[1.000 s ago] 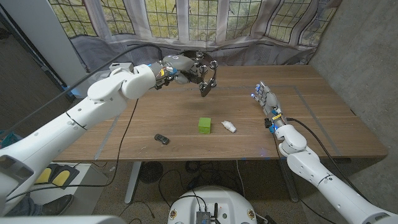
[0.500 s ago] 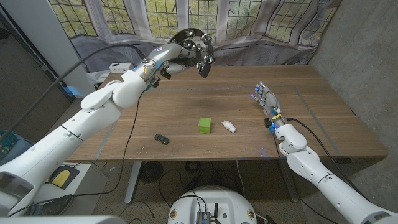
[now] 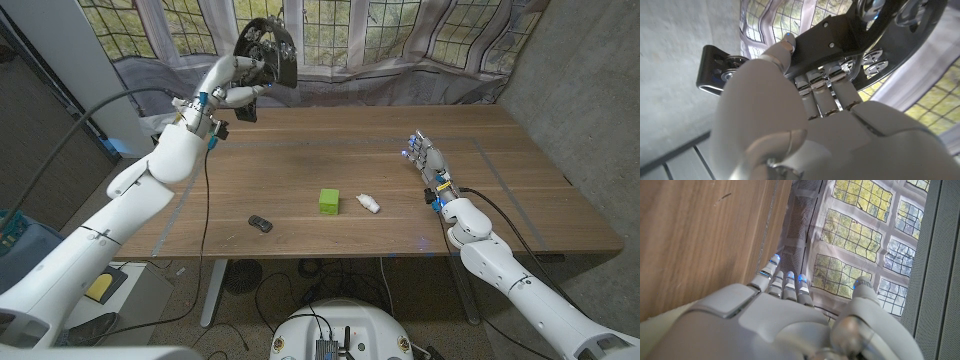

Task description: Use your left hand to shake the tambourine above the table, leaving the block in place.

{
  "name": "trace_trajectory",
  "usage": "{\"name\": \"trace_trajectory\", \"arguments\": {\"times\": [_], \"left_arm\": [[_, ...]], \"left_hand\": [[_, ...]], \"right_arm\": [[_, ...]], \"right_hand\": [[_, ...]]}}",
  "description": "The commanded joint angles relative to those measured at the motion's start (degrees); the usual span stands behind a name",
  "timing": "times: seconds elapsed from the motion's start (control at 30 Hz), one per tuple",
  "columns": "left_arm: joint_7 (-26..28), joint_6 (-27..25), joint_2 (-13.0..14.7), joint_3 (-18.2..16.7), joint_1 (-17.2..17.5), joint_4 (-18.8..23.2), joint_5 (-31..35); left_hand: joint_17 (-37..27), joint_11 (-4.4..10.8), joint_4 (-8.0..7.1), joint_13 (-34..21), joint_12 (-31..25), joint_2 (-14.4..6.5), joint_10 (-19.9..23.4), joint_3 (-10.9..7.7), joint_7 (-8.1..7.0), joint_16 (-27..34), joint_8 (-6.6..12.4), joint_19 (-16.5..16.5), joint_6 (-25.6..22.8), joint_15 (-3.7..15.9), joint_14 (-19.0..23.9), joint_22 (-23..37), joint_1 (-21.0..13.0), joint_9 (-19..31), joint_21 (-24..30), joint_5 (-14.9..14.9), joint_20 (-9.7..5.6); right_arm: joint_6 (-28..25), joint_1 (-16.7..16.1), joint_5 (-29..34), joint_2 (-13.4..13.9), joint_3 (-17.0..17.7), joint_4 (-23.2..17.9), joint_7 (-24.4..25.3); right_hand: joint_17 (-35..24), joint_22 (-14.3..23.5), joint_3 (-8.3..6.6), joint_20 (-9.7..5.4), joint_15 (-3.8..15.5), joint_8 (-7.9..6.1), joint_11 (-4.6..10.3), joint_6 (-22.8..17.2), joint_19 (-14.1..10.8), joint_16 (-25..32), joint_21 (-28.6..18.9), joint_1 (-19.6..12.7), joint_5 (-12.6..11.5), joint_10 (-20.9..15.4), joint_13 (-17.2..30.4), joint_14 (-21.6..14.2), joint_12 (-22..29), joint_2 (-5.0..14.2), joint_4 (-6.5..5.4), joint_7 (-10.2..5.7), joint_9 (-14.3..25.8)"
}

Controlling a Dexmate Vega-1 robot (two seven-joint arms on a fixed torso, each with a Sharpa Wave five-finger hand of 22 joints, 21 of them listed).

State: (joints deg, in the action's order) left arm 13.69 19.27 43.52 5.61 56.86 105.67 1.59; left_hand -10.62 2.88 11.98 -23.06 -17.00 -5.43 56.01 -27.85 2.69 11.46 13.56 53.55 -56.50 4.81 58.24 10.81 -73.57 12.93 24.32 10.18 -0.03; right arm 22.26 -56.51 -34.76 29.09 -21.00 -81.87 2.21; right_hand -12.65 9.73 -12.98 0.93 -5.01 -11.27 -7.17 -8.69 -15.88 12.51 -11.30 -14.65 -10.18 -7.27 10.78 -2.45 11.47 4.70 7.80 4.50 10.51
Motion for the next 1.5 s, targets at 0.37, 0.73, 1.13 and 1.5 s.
{"name": "trace_trajectory", "arguments": {"times": [0.37, 0.73, 1.13, 1.5], "left_arm": [[-8.2, 17.8, -19.0, -9.1, 7.6, -17.1, -51.0], [-16.8, 15.6, -22.1, -8.3, 5.7, -21.1, -61.3], [-7.7, 14.8, -17.5, -6.9, 6.9, -17.6, -48.2], [13.7, 1.9, -8.8, -7.0, 12.1, 0.0, -14.7]], "left_hand": [[-0.2, 0.37, -2.34, -0.6, -0.4, -1.9, 0.8, -2.54, -0.38, 0.5, 0.16, 2.3, -0.9, 4.71, 5.1, 0.3, 1.0, 0.3, 0.8, 0.3, -1.74], [0.0, 0.63, -2.5, -0.6, -0.1, -1.8, 0.8, -2.45, -0.48, 0.4, 0.01, 2.4, -0.8, 4.9, 5.0, 0.3, 1.3, 0.3, 1.0, 0.4, -1.88], [0.0, 0.53, -2.58, -0.8, 0.1, -2.0, 0.6, -2.47, -0.63, 0.3, -0.12, 2.1, -0.7, 4.87, 5.0, 0.3, 1.4, 0.3, 1.1, 0.5, -1.93], [0.0, 0.43, -2.64, -1.0, 0.0, -2.1, 1.1, -2.49, -0.61, 0.6, -0.13, 2.4, -0.8, 4.74, 5.7, 0.2, 1.5, 0.4, 1.4, 0.6, -1.96]], "right_arm": [[-1.2, 1.0, 0.0, -0.2, -0.9, 0.5, -0.7], [-1.8, 0.4, 0.3, 0.3, -1.1, -0.8, -0.1], [-2.2, -1.1, 0.1, 0.7, -0.6, -2.2, 1.0], [-1.9, -2.0, 0.0, 1.0, -0.4, -2.9, 1.2]], "right_hand": [[-0.1, 0.2, -0.04, -0.08, -0.29, 0.14, 0.01, -0.1, -0.4, 0.0, 0.0, -0.5, 0.1, -0.1, 0.3, -0.3, 0.0, -0.18, -0.1, -0.08, 0.2], [-0.1, 0.2, -0.01, -0.08, -0.35, 0.14, 0.03, -0.1, -0.4, 0.0, 0.0, -0.5, 0.1, -0.1, 0.3, -0.3, -0.1, -0.17, -0.1, -0.07, 0.2], [-0.1, 0.2, 0.0, -0.09, -0.26, 0.14, 0.04, -0.1, -0.5, 0.0, 0.0, -0.5, 0.1, -0.2, 0.3, -0.3, 0.0, -0.13, -0.11, -0.06, 0.2], [-0.1, 0.2, 0.03, -0.1, -0.25, 0.13, -0.02, -0.1, -0.5, 0.0, 0.0, -0.6, 0.1, -0.2, 0.3, -0.4, 0.0, -0.13, -0.11, -0.01, 0.2]]}}
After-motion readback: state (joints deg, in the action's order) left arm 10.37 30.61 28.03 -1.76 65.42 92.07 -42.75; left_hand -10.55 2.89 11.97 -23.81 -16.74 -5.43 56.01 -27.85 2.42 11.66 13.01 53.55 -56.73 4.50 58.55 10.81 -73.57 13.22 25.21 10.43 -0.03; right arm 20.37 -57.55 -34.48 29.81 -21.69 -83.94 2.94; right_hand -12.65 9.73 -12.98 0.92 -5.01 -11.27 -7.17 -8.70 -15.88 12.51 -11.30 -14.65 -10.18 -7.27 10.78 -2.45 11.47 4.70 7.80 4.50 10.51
